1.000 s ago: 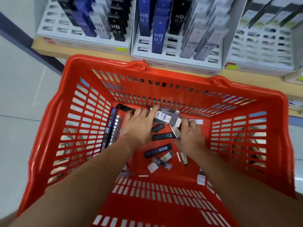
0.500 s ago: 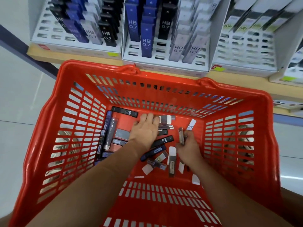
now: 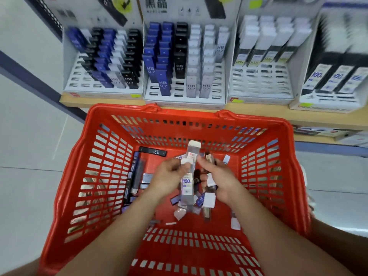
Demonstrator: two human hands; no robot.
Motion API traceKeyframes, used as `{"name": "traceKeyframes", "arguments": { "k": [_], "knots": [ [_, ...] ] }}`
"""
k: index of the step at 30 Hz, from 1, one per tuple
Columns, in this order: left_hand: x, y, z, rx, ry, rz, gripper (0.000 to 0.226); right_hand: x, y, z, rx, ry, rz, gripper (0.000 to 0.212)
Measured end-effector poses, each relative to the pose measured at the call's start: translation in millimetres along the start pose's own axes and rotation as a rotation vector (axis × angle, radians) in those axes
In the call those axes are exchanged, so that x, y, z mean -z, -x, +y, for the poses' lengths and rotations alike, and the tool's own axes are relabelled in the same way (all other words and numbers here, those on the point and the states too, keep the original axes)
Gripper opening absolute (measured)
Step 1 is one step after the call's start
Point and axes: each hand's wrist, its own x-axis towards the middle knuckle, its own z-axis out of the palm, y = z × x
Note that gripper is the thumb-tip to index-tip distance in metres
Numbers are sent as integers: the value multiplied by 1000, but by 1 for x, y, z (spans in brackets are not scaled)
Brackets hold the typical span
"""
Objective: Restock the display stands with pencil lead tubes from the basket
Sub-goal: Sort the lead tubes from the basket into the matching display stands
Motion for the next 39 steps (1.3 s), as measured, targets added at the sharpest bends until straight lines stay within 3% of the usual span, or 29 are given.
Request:
{"name": "traceKeyframes", "arguments": {
  "k": [2, 5, 8, 12, 15, 17, 19, 21, 25, 32, 36, 39],
  "knots": [
    [-5, 19, 17, 35, 162, -44, 17, -8, 13, -10, 39, 53, -8, 29],
    [0, 40, 35, 1, 162, -65, 25, -17, 35, -25, 72, 123, -64, 38],
    [6, 59, 55, -46, 191, -62, 26, -24, 57, -37, 94, 129, -113, 32],
    [17, 78, 78, -85, 251, 83, 26, -38, 84, -50, 135, 11, -175, 21],
    [30, 85, 98, -162, 302, 160, 34, -38, 101, -56, 184, 73, -157, 9],
    [38, 91, 115, -241, 335, 201, 22, -35, 113, -59, 242, 140, -187, 6],
    [42, 98, 132, -312, 341, 226, 13, -33, 123, -61, 290, 179, -251, 22],
    [44, 101, 146, -383, 326, 266, 21, -29, 130, -64, 305, 151, -325, 39],
    [43, 105, 174, -539, 258, 376, 21, -21, 134, -71, 325, -37, -407, 22],
    [9, 99, 215, -634, 82, 357, 17, -15, 130, -101, 421, -301, -340, 26],
    [-13, 84, 239, -677, -146, 347, 11, -8, 117, -115, 452, -391, -253, 55],
    [-22, 75, 267, -731, -122, 353, 5, -2, 106, -119, 438, -514, -282, 78]
  ]
}}
